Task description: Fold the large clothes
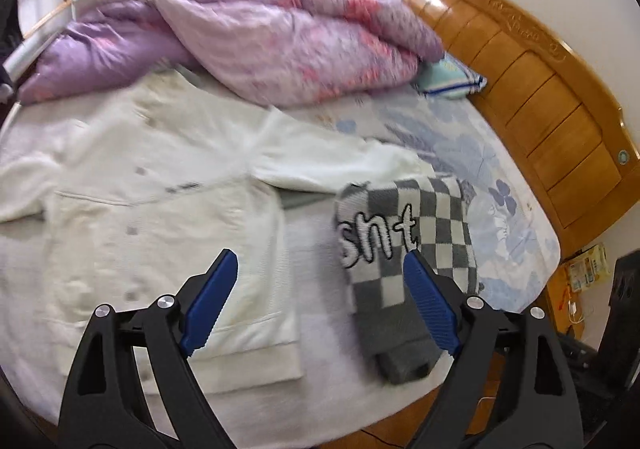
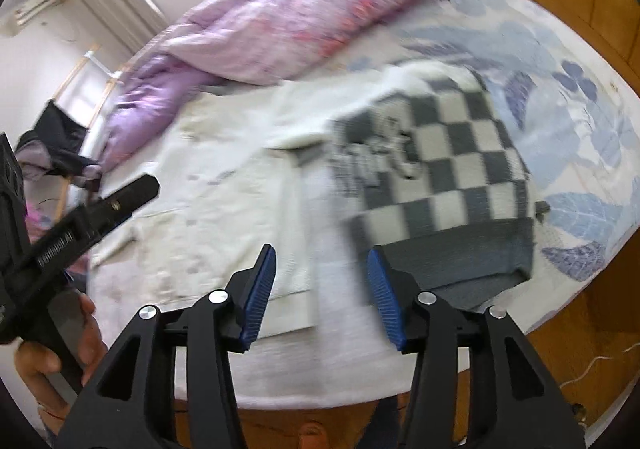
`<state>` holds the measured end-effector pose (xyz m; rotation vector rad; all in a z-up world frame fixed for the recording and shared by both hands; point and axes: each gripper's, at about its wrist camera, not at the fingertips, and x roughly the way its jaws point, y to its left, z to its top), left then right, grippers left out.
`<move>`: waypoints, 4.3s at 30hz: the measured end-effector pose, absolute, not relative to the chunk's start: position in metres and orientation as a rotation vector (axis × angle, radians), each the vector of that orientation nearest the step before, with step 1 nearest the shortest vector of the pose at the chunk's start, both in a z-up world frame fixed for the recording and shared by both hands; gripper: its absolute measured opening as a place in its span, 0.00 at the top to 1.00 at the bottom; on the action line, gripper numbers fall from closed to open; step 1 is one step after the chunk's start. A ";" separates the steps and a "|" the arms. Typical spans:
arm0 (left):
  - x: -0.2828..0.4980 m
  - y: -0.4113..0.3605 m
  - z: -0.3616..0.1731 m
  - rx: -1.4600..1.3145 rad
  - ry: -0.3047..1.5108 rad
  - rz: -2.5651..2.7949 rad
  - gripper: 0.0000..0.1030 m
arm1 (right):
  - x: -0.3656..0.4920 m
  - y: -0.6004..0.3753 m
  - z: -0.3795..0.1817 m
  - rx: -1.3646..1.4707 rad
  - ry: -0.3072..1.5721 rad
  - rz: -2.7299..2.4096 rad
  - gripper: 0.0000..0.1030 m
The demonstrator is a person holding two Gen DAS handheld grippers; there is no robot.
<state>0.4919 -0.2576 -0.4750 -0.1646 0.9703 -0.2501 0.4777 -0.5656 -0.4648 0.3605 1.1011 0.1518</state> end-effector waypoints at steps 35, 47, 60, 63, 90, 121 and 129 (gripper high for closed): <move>0.133 -0.069 -0.111 -0.019 0.564 0.040 0.05 | 0.194 -0.377 -0.098 0.065 0.668 0.298 0.08; 0.108 -0.153 -0.104 0.018 0.603 0.026 0.05 | 0.158 -0.457 -0.084 0.061 0.653 0.231 0.08; 0.089 -0.192 -0.082 0.040 0.538 0.045 0.05 | 0.148 -0.495 -0.069 0.084 0.602 0.256 0.08; 0.087 -0.192 -0.077 0.038 0.531 0.046 0.05 | 0.148 -0.493 -0.065 0.077 0.590 0.266 0.08; 0.072 -0.175 -0.065 0.024 0.506 0.068 0.05 | 0.143 -0.470 -0.058 0.058 0.566 0.315 0.08; 0.063 -0.175 -0.057 0.011 0.496 0.079 0.05 | 0.139 -0.464 -0.056 0.055 0.553 0.318 0.08; 0.062 -0.176 -0.058 0.009 0.494 0.080 0.05 | 0.137 -0.463 -0.055 0.058 0.555 0.316 0.08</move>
